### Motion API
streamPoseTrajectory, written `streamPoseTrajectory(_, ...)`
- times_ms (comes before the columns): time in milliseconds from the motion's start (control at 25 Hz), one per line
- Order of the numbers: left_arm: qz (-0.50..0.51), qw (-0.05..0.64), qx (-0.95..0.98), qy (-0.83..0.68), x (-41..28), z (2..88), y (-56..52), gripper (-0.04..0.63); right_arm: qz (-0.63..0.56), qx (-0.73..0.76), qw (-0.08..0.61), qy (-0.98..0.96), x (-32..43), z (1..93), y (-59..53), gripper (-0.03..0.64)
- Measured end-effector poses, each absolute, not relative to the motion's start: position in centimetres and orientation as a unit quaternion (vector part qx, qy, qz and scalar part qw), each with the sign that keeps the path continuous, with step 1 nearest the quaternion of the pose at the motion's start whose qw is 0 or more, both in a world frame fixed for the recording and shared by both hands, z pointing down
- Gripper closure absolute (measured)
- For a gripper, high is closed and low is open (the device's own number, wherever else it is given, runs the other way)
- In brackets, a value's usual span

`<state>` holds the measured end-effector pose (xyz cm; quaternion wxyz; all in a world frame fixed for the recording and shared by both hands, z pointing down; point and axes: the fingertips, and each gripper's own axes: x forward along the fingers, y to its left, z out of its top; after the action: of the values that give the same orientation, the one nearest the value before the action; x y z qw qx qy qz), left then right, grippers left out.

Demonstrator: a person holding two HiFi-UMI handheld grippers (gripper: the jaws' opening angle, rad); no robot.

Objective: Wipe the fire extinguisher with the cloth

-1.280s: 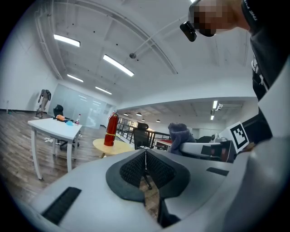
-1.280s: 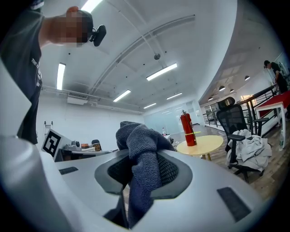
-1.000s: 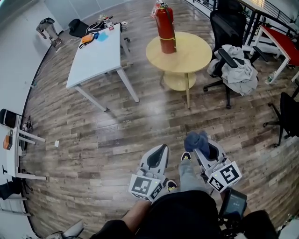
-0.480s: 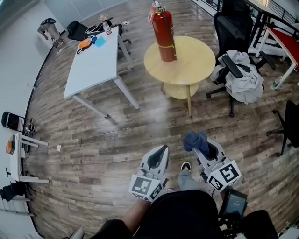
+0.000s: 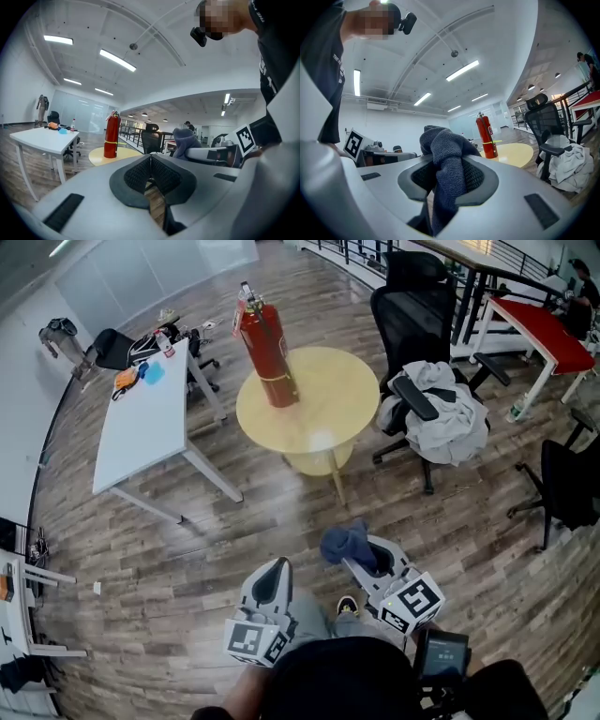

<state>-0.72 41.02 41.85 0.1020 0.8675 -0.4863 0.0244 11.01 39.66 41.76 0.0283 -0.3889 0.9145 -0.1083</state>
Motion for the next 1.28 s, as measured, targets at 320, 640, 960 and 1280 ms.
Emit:
streamPoseTrajectory(320,0.017,0.103,0.873,-0.476,-0.4,41.6,37.8,0.572,-0.102,-0.398,0.019,0.911,11.4,41.6,37.3,0.508)
streamPoseTrajectory(640,0.007,0.101,0.874,-0.475,-3.0,41.9,31.7,0.572,-0.100,-0.396,0.005,0.913,8.6,42.2,31.6,0.508)
streamPoseTrajectory(960,-0.003,0.104,0.871,-0.480,-7.2,41.6,24.0,0.572,-0.086,-0.383,-0.003,0.920,4.2,41.3,23.8,0.508)
streamPoseTrajectory(1280,-0.012,0.095,0.870,-0.483,-10.7,40.5,18.6,0.572,-0.075,-0.384,-0.009,0.920,0.8,41.0,18.3,0.508)
